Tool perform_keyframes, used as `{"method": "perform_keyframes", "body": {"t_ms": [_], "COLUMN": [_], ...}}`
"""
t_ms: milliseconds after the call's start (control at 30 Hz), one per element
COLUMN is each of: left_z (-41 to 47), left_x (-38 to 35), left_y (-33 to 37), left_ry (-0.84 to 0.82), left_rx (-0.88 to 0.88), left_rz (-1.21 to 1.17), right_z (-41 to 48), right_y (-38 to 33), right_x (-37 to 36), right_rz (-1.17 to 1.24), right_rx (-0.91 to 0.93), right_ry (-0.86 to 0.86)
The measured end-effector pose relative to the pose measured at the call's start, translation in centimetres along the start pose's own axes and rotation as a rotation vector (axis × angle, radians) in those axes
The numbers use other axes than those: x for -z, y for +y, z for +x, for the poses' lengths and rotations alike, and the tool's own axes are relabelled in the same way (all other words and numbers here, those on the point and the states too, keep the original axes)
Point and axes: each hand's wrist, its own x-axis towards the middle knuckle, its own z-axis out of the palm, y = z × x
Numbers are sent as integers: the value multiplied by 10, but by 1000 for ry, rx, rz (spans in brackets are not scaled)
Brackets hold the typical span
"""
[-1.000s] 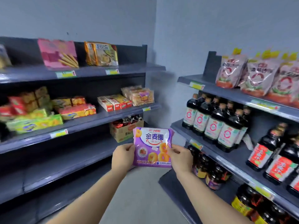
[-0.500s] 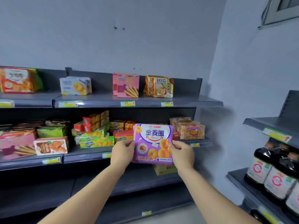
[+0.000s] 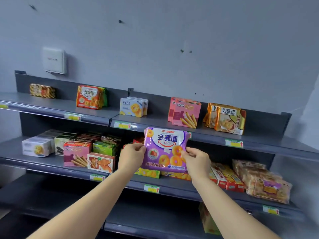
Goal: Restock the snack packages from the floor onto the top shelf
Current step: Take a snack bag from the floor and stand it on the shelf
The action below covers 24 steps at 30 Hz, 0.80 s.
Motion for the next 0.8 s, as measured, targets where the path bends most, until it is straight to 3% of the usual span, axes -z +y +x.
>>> {"method": "perform_keyframes", "body": {"t_ms": [400,800], "left_z": [138,266], "left_x": [99,193], "left_y": [-33,-70], "left_ry": [146,268], "left_rx": [-36,-45], "left_rz": [8,107], "right_z": [63,121], "right_y": [-63,-120], "right_x": [-165,-327], "right_rz": [83,155], "right_rx": [81,158], "right_ry": [-60,-231]}}
